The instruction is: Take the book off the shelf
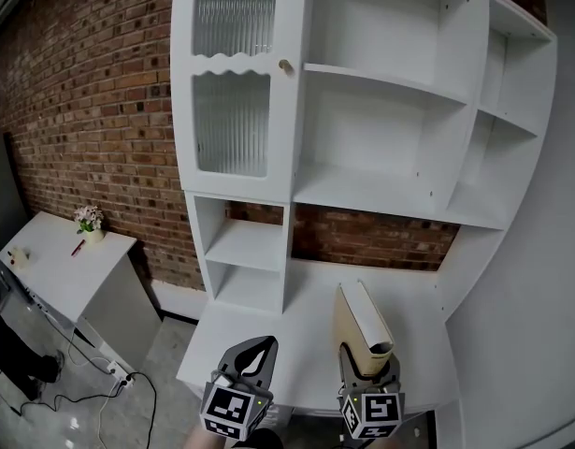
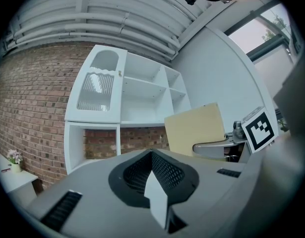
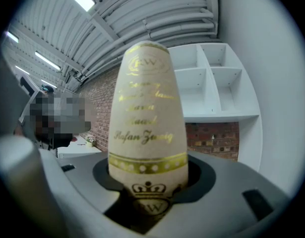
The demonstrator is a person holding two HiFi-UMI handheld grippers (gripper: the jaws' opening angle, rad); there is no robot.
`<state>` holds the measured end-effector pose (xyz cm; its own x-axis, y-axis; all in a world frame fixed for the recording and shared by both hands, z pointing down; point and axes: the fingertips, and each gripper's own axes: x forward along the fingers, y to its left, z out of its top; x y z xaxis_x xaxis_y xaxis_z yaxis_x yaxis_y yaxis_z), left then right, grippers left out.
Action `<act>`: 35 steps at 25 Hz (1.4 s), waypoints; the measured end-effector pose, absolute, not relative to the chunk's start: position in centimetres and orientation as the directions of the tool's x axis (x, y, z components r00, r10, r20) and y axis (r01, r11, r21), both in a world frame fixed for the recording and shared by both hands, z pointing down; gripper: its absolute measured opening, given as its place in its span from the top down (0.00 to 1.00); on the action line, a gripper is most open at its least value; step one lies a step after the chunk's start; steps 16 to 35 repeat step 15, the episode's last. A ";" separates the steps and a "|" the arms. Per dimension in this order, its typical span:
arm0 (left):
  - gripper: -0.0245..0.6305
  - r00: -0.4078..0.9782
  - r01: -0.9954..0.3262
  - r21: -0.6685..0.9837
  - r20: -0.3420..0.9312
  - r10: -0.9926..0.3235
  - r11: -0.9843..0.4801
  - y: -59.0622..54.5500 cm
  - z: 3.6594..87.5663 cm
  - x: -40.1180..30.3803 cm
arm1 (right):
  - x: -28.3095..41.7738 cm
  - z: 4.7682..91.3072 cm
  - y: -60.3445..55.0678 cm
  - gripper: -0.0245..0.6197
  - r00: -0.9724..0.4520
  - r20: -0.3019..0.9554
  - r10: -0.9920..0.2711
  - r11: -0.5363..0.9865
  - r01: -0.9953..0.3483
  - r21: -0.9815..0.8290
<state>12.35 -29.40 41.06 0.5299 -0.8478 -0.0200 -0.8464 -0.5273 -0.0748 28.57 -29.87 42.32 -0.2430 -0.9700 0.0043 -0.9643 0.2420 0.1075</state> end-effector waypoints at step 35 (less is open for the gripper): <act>0.94 0.544 -0.837 -0.080 -0.025 -0.839 -0.541 -28.3 41.1 11.4 | 27.4 42.4 -29.0 0.60 -0.241 0.015 -0.971 0.241 -0.967 0.083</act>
